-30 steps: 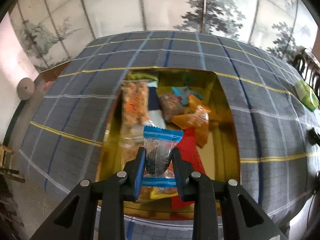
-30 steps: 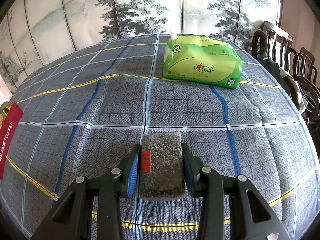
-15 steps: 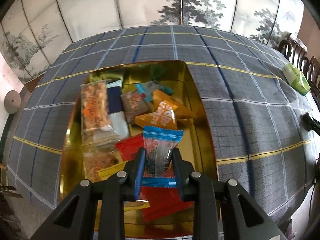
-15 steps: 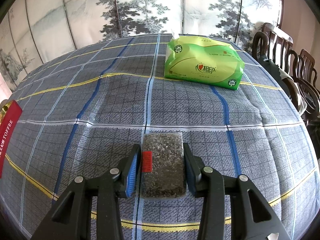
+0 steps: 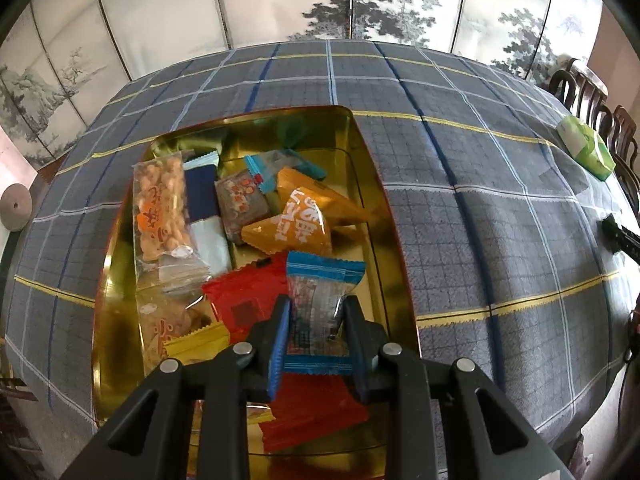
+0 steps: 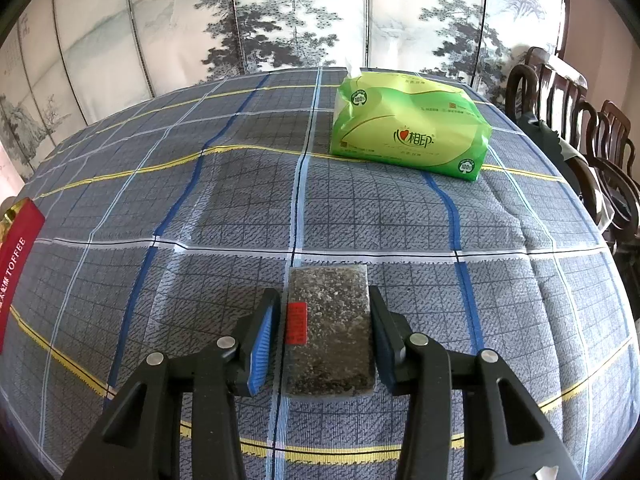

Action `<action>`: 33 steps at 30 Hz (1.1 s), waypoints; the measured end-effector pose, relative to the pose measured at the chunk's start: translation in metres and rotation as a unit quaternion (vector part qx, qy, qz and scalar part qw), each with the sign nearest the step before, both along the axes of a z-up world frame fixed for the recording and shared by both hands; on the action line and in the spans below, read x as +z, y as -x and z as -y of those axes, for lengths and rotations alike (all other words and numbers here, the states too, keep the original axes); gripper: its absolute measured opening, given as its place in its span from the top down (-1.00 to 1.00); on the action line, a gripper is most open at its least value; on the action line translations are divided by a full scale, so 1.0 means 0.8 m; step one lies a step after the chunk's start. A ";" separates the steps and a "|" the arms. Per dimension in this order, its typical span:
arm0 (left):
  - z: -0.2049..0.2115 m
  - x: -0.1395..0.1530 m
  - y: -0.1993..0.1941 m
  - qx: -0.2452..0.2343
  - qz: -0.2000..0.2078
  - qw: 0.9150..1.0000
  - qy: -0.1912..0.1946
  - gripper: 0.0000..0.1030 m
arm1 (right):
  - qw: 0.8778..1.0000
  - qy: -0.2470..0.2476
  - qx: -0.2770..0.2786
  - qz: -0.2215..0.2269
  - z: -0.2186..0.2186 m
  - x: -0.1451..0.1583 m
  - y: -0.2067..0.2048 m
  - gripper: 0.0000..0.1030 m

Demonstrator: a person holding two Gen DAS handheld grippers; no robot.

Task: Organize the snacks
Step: 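Carry the clear bag with the left tool over the tin and release it, then carry the dark packet with the right tool into the tin and release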

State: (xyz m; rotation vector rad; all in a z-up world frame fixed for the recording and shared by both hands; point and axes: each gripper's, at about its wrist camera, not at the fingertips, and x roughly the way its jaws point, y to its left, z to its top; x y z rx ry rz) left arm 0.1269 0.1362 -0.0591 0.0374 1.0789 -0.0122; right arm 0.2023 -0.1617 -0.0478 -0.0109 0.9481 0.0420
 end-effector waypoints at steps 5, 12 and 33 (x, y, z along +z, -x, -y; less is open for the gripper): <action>0.001 0.000 0.000 0.004 -0.005 1.000 0.003 0.19 | 1.000 0.001 0.000 0.000 -0.004 0.000 0.000 0.17; 0.005 0.011 0.014 0.021 0.013 0.999 -0.020 0.12 | 1.000 0.007 0.000 0.002 -0.005 0.001 0.001 0.30; 0.006 0.040 0.062 0.037 0.059 0.996 -0.063 0.12 | 0.999 -0.010 0.041 0.021 -0.044 0.038 0.005 0.36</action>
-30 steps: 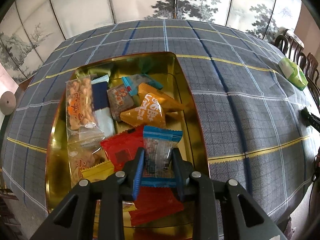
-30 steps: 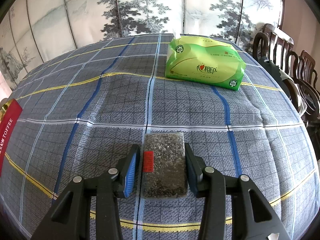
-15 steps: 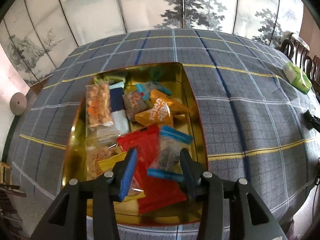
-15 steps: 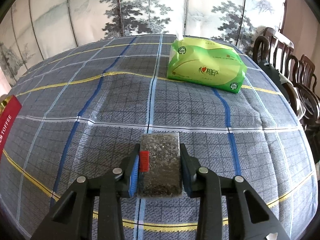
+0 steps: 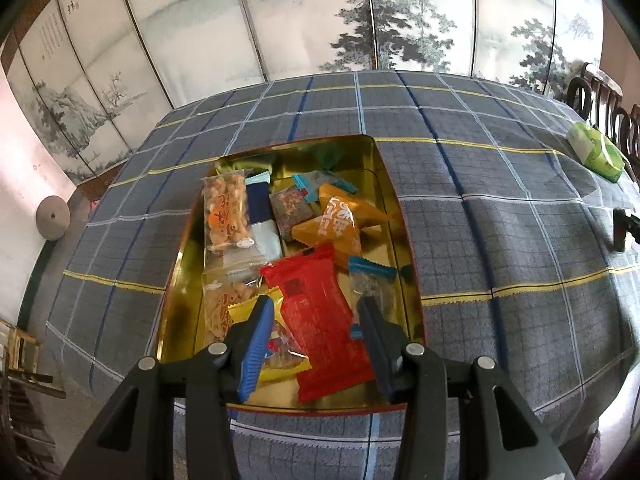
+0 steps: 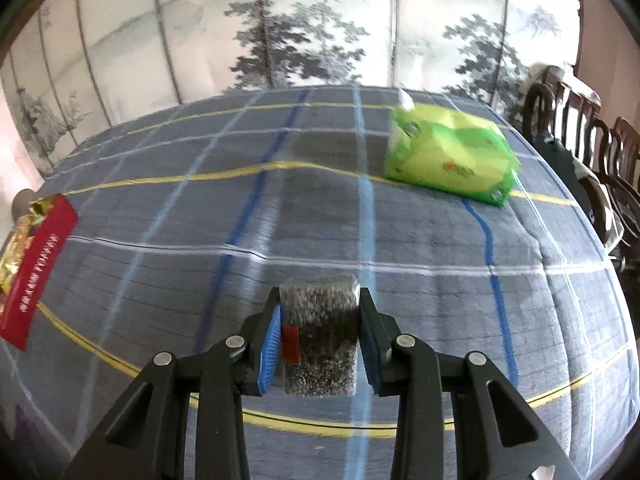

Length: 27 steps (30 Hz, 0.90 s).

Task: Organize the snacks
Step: 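Carry the dark packet with the right tool into the tin and release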

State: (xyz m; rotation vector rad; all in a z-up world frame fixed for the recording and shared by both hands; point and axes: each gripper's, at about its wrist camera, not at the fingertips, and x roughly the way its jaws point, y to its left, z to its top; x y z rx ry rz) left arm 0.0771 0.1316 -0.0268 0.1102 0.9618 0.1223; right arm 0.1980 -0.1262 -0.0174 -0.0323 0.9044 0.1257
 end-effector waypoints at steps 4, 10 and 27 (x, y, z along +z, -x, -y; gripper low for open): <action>-0.002 0.001 0.005 0.001 -0.001 1.000 0.002 0.12 | 1.000 -0.014 0.025 0.009 -0.035 0.012 0.004 0.36; -0.010 0.000 0.013 0.008 -0.002 1.000 0.004 0.09 | 0.996 -0.035 0.076 0.023 -0.106 0.031 0.013 0.37; -0.102 -0.008 0.048 0.112 -0.004 0.994 0.016 0.09 | 0.960 -0.121 0.253 0.003 -0.372 0.058 0.028 0.37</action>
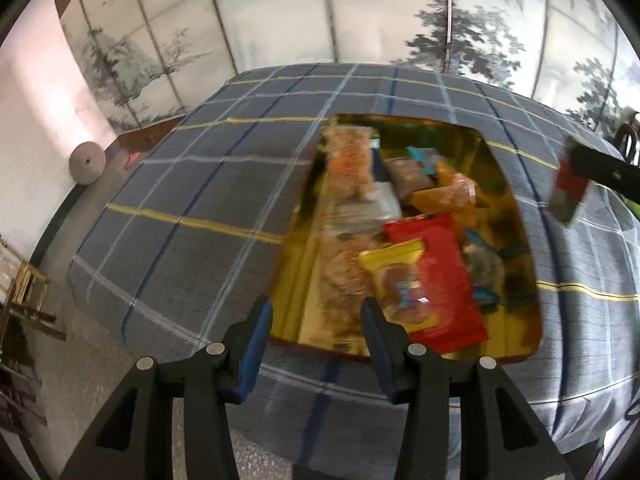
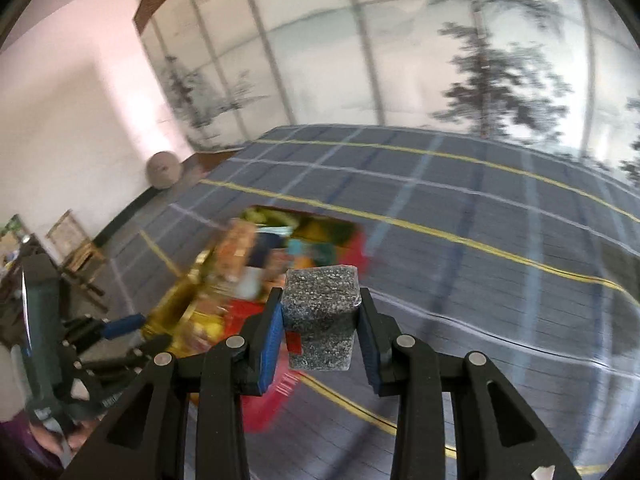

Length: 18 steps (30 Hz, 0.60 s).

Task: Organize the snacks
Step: 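Carry the dark packet with the right tool into the tin and release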

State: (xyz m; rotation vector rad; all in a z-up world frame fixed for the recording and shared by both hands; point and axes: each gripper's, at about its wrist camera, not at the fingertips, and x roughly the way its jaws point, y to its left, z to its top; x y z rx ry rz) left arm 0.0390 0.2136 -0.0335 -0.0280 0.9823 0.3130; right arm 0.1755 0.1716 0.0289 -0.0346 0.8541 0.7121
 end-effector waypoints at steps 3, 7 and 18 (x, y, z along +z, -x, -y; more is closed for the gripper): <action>-0.009 0.002 0.004 0.005 0.005 1.000 0.001 0.09 | 0.999 -0.004 0.028 -0.016 -0.047 -0.011 -0.005 0.37; -0.019 0.008 0.008 0.014 0.023 0.999 -0.022 0.09 | 0.998 -0.005 0.038 -0.042 -0.095 -0.037 -0.021 0.36; -0.035 0.014 0.009 0.023 0.048 0.998 -0.022 0.09 | 0.999 -0.037 0.031 -0.007 -0.119 -0.024 -0.018 -0.17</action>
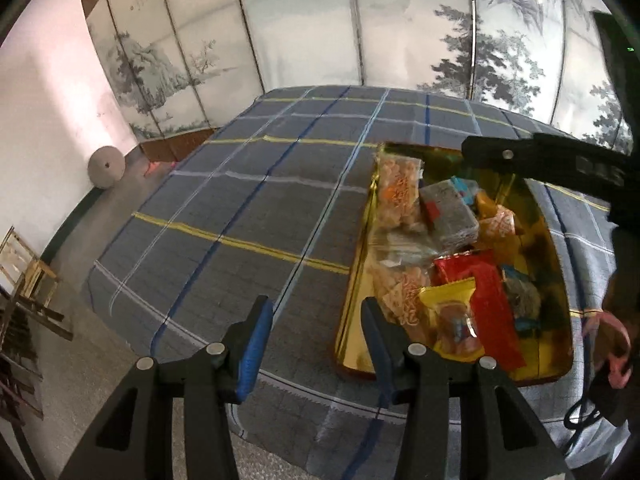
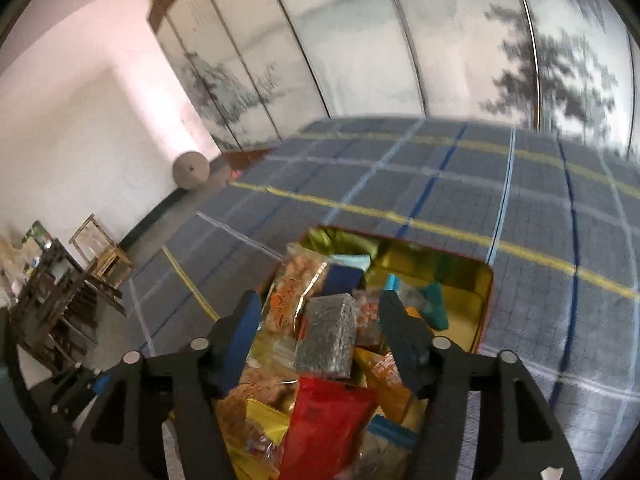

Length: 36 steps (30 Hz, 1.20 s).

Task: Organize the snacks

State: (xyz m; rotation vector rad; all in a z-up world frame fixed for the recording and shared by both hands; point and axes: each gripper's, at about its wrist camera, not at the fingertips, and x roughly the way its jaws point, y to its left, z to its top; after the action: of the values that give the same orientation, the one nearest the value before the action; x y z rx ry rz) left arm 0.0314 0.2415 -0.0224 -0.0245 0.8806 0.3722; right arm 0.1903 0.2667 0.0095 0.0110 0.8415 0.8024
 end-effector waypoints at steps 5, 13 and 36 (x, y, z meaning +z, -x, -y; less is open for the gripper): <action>0.011 0.016 0.010 -0.011 0.030 0.999 0.009 0.09 | 0.996 -0.010 -0.009 0.083 0.039 0.034 0.071 -0.42; 0.042 0.056 0.035 -0.032 0.081 0.996 -0.003 -0.15 | 0.980 0.002 -0.083 0.179 0.108 0.061 0.154 -0.83; 0.077 0.174 0.134 -0.061 0.231 0.971 -0.007 -0.86 | 0.947 -0.031 -0.098 0.306 0.145 0.145 0.247 -0.99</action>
State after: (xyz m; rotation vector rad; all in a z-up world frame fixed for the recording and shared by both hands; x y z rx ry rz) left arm -0.0757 0.1797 0.1167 -0.0418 0.4153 0.2426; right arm -0.0070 0.1504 0.1253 -0.0942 0.2202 0.5922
